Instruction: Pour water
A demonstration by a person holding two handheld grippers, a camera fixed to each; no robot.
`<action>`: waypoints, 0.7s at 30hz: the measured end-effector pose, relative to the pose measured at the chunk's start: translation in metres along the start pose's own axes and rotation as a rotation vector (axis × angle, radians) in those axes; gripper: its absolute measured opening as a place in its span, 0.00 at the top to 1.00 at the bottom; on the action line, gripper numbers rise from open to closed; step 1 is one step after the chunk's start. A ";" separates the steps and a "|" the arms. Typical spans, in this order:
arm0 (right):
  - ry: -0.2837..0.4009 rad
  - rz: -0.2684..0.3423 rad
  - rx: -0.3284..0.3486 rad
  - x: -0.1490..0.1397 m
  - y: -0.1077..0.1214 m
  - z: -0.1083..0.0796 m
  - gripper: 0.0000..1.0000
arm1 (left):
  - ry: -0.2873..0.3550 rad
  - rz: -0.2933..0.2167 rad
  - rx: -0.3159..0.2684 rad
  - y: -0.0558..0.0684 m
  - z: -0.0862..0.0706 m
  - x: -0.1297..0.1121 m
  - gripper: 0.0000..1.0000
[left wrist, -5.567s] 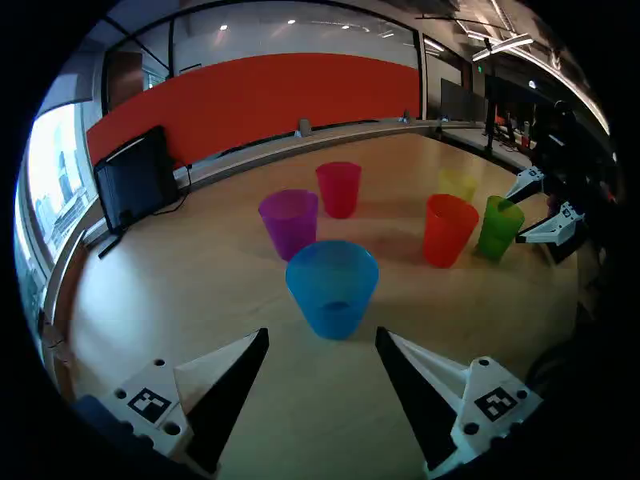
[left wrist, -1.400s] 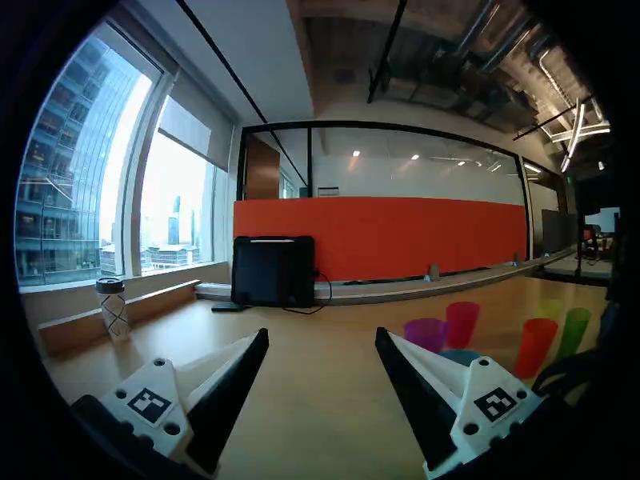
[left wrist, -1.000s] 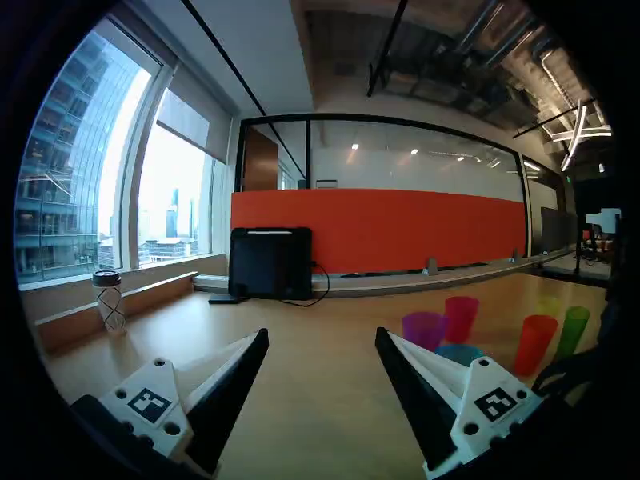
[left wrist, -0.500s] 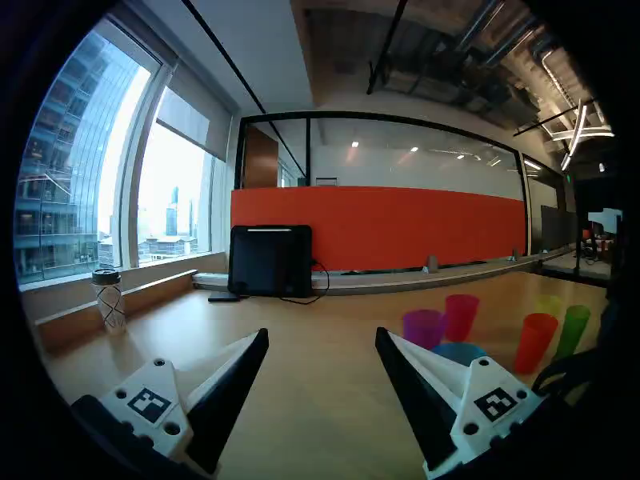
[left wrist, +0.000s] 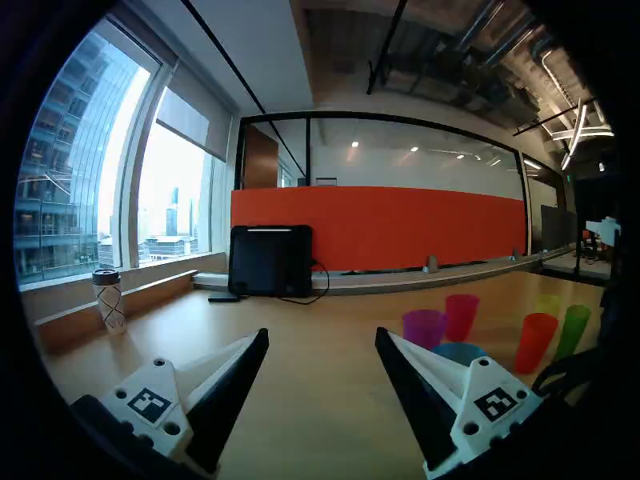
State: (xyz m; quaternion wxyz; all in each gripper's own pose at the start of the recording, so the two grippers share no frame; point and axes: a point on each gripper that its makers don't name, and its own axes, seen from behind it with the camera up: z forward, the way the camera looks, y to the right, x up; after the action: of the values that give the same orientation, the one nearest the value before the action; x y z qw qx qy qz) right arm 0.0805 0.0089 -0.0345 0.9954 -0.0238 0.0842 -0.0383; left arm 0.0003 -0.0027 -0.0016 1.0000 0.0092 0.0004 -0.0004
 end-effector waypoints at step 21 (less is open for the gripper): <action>-0.060 0.089 0.018 -0.062 -0.022 0.009 0.00 | 0.000 0.000 0.000 0.000 0.000 0.000 0.01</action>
State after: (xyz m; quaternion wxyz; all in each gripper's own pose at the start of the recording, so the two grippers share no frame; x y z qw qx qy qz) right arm 0.0195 -0.0072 -0.0143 0.9984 -0.0124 0.0552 0.0058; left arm 0.0002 -0.0031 -0.0019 1.0000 0.0092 0.0004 -0.0003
